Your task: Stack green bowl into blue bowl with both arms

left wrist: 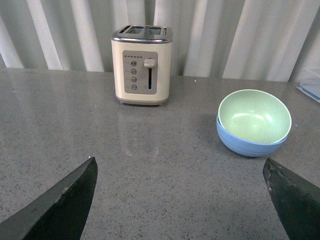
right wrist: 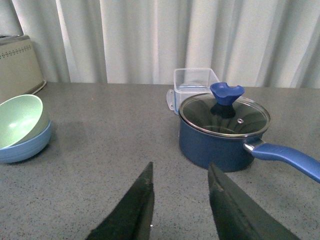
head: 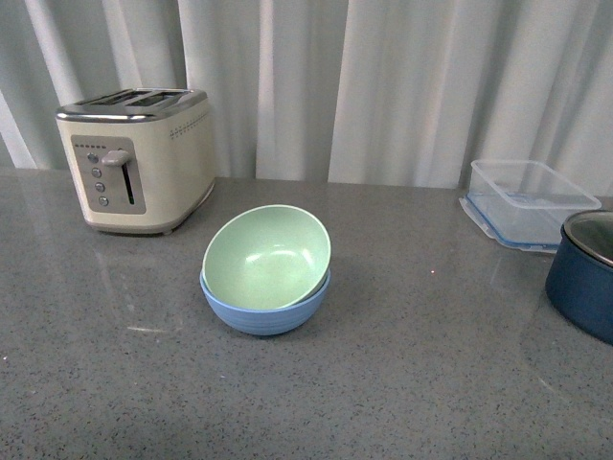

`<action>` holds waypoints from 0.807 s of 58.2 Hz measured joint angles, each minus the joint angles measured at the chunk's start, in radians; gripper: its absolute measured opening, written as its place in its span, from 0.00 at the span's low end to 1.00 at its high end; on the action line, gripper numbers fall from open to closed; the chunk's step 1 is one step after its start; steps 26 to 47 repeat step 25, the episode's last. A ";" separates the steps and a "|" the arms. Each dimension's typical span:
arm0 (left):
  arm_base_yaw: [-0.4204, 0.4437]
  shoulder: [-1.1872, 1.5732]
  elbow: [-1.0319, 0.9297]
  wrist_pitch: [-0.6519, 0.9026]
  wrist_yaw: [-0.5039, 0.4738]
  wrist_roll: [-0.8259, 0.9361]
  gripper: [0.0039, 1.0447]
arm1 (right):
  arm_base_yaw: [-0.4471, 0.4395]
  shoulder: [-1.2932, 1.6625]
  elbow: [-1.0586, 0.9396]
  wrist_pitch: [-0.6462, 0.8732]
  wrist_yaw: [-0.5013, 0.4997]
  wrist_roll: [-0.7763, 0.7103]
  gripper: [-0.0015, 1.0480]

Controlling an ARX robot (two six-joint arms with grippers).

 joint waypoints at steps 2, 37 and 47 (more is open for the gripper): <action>0.000 0.000 0.000 0.000 0.000 0.000 0.94 | 0.000 0.000 0.000 0.000 0.000 0.000 0.40; 0.000 0.000 0.000 0.000 0.000 0.000 0.94 | 0.000 0.000 0.000 0.000 0.000 0.000 0.90; 0.000 0.000 0.000 0.000 0.000 0.000 0.94 | 0.000 0.000 0.000 0.000 0.000 0.000 0.90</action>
